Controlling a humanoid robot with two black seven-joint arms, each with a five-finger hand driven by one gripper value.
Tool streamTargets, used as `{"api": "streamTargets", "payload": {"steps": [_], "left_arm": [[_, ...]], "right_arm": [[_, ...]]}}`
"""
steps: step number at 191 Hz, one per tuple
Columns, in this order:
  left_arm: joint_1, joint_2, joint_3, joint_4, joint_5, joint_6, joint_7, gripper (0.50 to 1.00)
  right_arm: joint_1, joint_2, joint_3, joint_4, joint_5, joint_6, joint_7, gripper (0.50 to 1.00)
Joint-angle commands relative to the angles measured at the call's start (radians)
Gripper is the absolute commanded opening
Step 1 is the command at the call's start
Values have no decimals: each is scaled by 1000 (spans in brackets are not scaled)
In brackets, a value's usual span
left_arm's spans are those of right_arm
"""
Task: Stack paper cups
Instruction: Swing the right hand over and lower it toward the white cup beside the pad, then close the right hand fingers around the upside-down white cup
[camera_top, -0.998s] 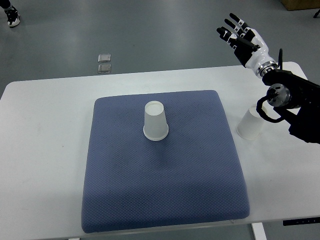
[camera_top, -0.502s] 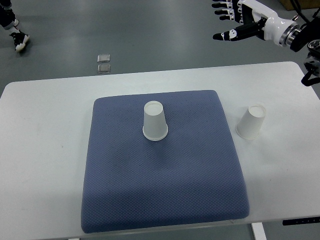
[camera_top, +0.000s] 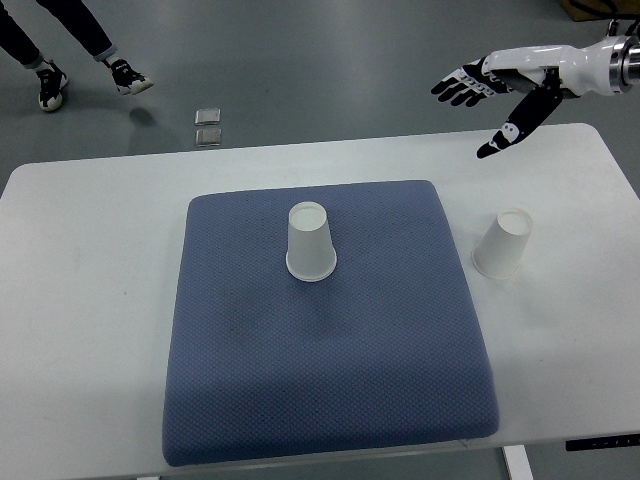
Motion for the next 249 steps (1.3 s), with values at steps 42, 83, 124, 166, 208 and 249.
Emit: {"api": "streamTargets", "payload": {"steps": [42, 83, 124, 166, 208, 249], "left_arm": [[0, 0, -1, 0, 0, 0, 0, 1000], [0, 0, 0, 0, 0, 0, 0, 1000], [0, 0, 0, 0, 0, 0, 0, 1000], [0, 0, 0, 0, 0, 0, 0, 1000], [0, 0, 0, 0, 0, 0, 0, 1000], [0, 0, 0, 0, 0, 0, 0, 1000]], "right_arm": [[-94, 24, -10, 0, -360, -113, 2, 905], [-191, 47, -10, -9, -492, -227, 2, 905], [-248, 59, -10, -39, -493, -274, 8, 905], [-266, 62, -10, -40, -501, -294, 9, 903], [-324, 105, -10, -111, -512, -363, 3, 899], [-352, 105, -10, -126, -513, -391, 6, 895]]}}
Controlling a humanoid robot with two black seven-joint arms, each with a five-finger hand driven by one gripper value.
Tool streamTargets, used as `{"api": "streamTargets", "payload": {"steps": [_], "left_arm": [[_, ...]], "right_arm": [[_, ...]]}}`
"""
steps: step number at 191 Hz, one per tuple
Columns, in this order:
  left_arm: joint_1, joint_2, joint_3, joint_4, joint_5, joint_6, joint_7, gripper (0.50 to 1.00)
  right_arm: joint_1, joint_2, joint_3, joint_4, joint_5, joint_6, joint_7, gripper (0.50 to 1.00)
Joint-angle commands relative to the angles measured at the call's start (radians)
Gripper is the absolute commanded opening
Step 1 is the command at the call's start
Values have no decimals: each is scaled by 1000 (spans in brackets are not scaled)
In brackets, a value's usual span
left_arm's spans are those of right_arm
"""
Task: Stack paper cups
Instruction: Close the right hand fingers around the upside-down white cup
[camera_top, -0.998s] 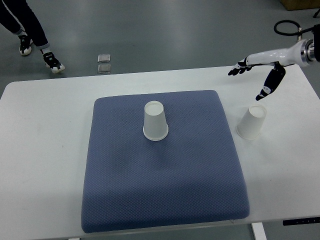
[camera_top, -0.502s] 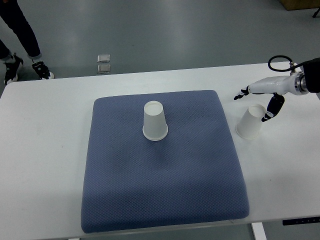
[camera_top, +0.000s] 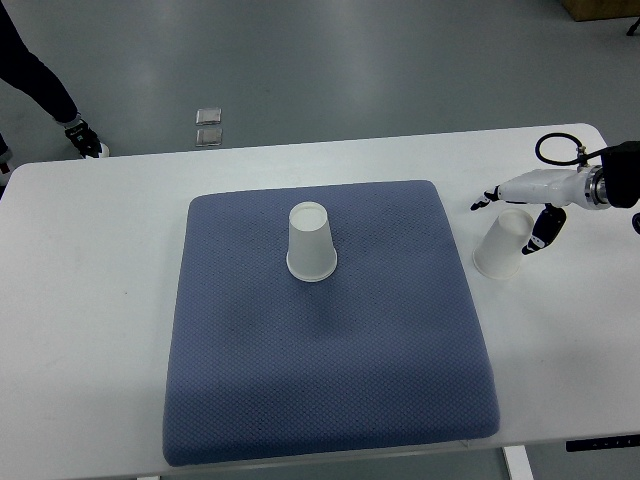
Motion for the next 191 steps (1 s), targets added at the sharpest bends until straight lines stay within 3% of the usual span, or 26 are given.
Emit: {"api": "streamTargets", "payload": {"steps": [1, 38, 141, 168, 191], "left_arm": [[0, 0, 0, 0, 0, 0, 0, 1000], [0, 0, 0, 0, 0, 0, 0, 1000], [0, 0, 0, 0, 0, 0, 0, 1000], [0, 0, 0, 0, 0, 0, 0, 1000], [0, 0, 0, 0, 0, 0, 0, 1000]], "right_arm": [[-7, 0, 0, -2, 0, -8, 2, 895], [-11, 0, 0, -2, 0, -11, 4, 870], [-14, 37, 1, -1, 0, -9, 7, 866], [-16, 37, 0, -1, -8, -8, 7, 803], [-19, 37, 0, -1, -8, -6, 7, 795]]}}
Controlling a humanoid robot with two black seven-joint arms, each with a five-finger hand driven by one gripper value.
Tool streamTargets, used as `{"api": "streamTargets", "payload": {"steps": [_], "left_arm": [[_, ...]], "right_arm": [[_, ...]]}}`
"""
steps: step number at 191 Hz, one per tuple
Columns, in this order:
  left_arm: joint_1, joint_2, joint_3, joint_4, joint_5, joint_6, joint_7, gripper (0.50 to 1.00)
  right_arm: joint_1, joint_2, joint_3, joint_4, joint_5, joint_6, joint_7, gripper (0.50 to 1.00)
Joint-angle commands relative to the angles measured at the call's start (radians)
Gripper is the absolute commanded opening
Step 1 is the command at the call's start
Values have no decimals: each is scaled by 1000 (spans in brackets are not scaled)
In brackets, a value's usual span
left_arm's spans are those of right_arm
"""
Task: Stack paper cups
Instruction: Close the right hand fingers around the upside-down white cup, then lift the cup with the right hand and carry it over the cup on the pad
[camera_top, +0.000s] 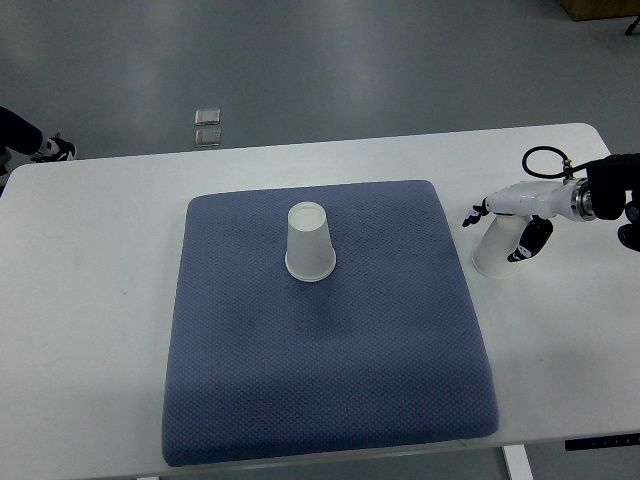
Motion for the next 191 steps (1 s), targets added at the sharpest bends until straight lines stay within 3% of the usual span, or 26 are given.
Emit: {"api": "streamTargets", "payload": {"steps": [1, 15, 41, 72, 97, 191], "left_arm": [[0, 0, 0, 0, 0, 0, 0, 1000], [0, 0, 0, 0, 0, 0, 0, 1000], [0, 0, 0, 0, 0, 0, 0, 1000], [0, 0, 0, 0, 0, 0, 0, 1000], [0, 0, 0, 0, 0, 0, 0, 1000], [0, 0, 0, 0, 0, 0, 0, 1000]], "right_arm": [[-3, 0, 0, 0, -1, 1, 0, 793], [-4, 0, 0, 0, -1, 1, 0, 762], [-1, 0, 1, 0, -1, 2, 1, 754], [2, 0, 1, 0, 0, 8, 3, 644], [3, 0, 1, 0, 0, 8, 3, 584], [60, -2, 15, 1, 11, 10, 3, 582]]}}
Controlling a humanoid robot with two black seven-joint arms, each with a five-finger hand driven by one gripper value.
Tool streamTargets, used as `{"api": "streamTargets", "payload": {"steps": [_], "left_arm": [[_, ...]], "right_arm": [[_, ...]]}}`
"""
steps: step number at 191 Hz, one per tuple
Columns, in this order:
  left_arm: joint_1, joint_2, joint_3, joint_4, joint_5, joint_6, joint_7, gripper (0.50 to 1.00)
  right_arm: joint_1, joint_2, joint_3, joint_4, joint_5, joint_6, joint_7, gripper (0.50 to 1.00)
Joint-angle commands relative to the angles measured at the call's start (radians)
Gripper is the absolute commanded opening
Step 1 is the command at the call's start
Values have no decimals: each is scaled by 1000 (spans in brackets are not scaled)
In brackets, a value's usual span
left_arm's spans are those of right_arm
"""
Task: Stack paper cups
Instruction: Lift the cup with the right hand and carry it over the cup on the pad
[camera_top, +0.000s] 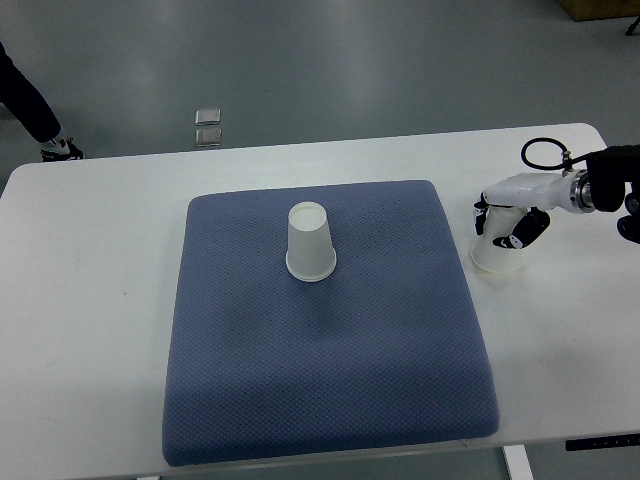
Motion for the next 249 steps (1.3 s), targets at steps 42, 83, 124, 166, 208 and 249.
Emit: {"api": "streamTargets", "payload": {"steps": [42, 83, 124, 166, 208, 249], "left_arm": [[0, 0, 0, 0, 0, 0, 0, 1000], [0, 0, 0, 0, 0, 0, 0, 1000], [0, 0, 0, 0, 0, 0, 0, 1000], [0, 0, 0, 0, 0, 0, 0, 1000], [0, 0, 0, 0, 0, 0, 0, 1000], [0, 0, 0, 0, 0, 0, 0, 1000]], "right_arm": [[158, -5, 1, 24, 8, 38, 18, 584], [294, 35, 2, 72, 11, 92, 21, 584], [386, 121, 4, 117, 15, 138, 25, 588], [435, 236, 79, 117, 15, 209, 31, 590], [458, 334, 162, 117, 15, 268, 31, 594], [446, 383, 162, 115, 13, 272, 44, 594]]}}
